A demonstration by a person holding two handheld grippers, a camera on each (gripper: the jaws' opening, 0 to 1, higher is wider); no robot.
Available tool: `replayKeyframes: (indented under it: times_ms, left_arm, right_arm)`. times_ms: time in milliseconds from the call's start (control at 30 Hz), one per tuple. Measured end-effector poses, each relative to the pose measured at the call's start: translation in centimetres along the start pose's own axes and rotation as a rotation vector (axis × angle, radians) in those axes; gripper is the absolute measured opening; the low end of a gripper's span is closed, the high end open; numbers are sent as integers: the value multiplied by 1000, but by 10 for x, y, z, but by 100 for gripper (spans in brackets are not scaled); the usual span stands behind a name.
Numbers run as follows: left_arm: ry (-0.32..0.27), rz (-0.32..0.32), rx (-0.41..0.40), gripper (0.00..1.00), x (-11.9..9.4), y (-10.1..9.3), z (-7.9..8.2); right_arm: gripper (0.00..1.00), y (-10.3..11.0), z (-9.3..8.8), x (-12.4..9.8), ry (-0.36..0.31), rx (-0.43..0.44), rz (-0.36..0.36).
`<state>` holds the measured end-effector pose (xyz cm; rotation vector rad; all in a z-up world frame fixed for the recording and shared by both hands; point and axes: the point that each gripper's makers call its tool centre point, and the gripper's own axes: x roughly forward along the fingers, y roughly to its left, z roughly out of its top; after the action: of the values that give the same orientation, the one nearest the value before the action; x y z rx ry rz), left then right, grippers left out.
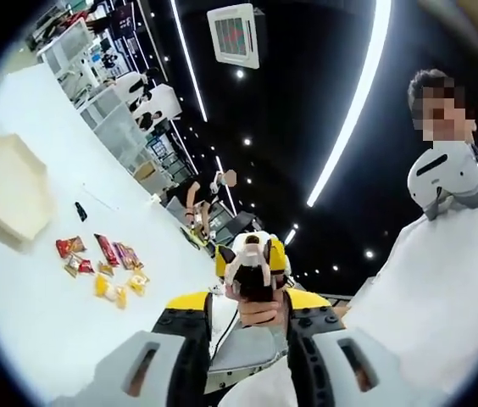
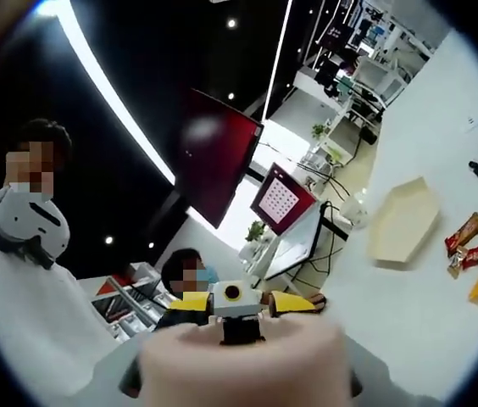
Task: Place the target food into the container with the food tongs after gripping and lifting it, then release it inside without dropping or visibly crushing the food.
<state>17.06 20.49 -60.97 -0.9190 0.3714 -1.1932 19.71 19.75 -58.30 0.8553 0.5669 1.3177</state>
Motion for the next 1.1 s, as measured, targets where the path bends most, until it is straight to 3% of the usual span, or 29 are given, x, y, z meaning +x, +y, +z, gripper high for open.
replayKeyframes:
  times_ms: [67, 100, 233, 333, 500, 667, 700, 733, 767, 800, 833, 933, 1100]
  left_arm:
    - [31, -52, -63, 21, 4, -9, -4]
    - [24, -21, -44, 23, 5, -4, -3]
    - [-1, -27, -46, 20, 6, -8, 0]
    - [-19, -11, -46, 15, 5, -7, 3]
    - [13, 17, -16, 7, 5, -6, -3]
    - [-4, 20, -36, 10, 5, -7, -1]
    - [-4, 19, -36, 5, 5, -8, -1]
    - [-29, -103, -12, 0, 4, -28, 6]
    - [-38, 7, -25, 0, 3, -10, 9]
    - [-19, -8, -19, 0, 5, -13, 7]
    - [-2, -24, 28, 0, 6, -15, 4]
    - [15, -45, -25, 0, 10, -21, 2]
    - [-9, -41, -28, 0, 12, -19, 4]
  right_arm:
    - [25, 2, -5, 5, 15, -7, 4]
    - [26, 6, -5, 5, 8, 0, 25]
    - [26, 4, -1, 4, -14, -4, 17]
    - [24, 6, -9, 2, 23, -8, 22]
    - [21, 6, -10, 2, 38, -42, 10]
    - [22, 9, -8, 1, 26, -54, 16]
    - [25, 9, -8, 1, 25, -54, 18]
    - [30, -9, -12, -2, 49, -103, -86]
    - [27, 4, -22, 4, 84, -80, -14]
    - [26, 6, -22, 8, 72, -41, -15]
    - [26, 9, -22, 4, 74, -55, 2]
    - [26, 12, -24, 2, 71, -25, 12]
    - [26, 7, -13, -4, -21, 24, 10]
